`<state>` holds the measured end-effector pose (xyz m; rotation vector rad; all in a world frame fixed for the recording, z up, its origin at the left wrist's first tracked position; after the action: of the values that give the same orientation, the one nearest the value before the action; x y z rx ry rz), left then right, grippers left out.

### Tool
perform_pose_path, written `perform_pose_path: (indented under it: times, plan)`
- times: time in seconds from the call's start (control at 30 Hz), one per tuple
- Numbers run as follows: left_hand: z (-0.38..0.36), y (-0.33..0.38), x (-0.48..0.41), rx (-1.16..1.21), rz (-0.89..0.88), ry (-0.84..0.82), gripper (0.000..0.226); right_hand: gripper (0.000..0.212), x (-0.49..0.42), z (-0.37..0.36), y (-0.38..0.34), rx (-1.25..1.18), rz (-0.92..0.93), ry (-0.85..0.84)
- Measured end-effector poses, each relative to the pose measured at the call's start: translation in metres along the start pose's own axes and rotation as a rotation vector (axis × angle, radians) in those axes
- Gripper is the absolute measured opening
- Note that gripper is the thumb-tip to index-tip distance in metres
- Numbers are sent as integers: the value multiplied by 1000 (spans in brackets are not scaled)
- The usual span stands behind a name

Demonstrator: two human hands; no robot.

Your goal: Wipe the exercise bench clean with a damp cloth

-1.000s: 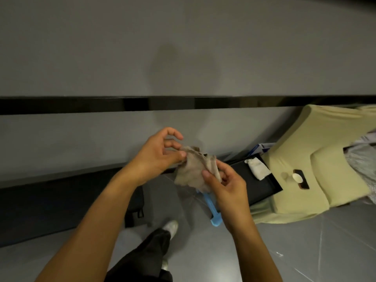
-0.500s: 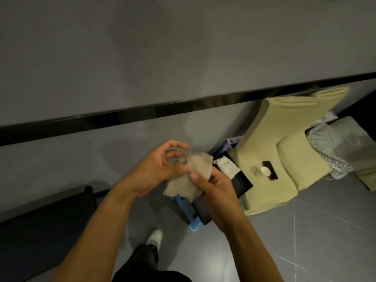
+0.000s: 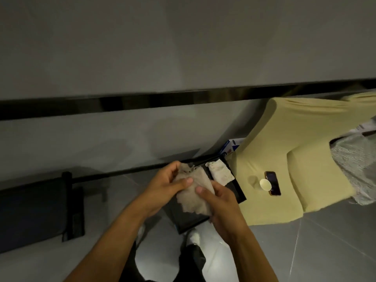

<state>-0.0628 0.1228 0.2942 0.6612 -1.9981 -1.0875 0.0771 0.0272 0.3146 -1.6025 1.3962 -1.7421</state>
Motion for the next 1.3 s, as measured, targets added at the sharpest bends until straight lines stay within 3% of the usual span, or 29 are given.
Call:
perform_pose_path:
  times: [0.1, 0.2, 0.27, 0.33, 0.37, 0.47, 0.57, 0.67, 0.83, 1.0, 1.17, 1.3]
  plan:
    - [-30, -24, -12, 30, -24, 94, 20, 30, -15, 39, 5, -4, -59, -93]
    - [-55, -48, -22, 203, -84, 289, 18, 21, -32, 79, 6, 42, -38, -110]
    - [-69, -64, -27, 315, -55, 295, 21, 20, -42, 96, 6, 93, -22, -144]
    - [-79, -79, -35, 130, 36, 182, 42, 21, -49, 110, 9, 205, -21, -212]
    - [-81, -83, -39, -16, 64, 138, 42, 23, -53, 118, 13, 261, -44, -262]
    - [-71, -94, -55, -132, 17, 278, 7, 14, -68, 141, 30, 454, -152, -375]
    - [-53, -117, -69, -72, -21, 475, 4, 15, -90, 155, 47, 450, -218, -333]
    - [-41, -154, -83, -297, -14, 598, 9, 24, -116, 151, 69, 334, -155, -233]
    - [-8, -225, -108, -402, 92, 870, 18, 17, -166, 122, 155, 407, -84, -48]
    - [30, -312, -136, -356, 214, 779, 22, 18, -221, 111, 233, 653, -138, 81]
    - [68, -363, -137, -440, 268, 920, 37, 26, -286, 99, 278, 806, -34, -50]
    - [81, -376, -122, -616, 399, 727, 34, 51, -319, 112, 299, 976, -309, 18]
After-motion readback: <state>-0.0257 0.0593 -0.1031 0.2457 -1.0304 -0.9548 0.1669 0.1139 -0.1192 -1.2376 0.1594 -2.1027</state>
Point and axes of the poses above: each hand's wrist, its own x-axis away from the middle knuckle, its own z-axis out of the back of the hand, y = z × x, the point moved 2 cm from there along -x, towards the middle knuckle, and after that the axes turned 4 degrees about x, right-handed, at the moved point
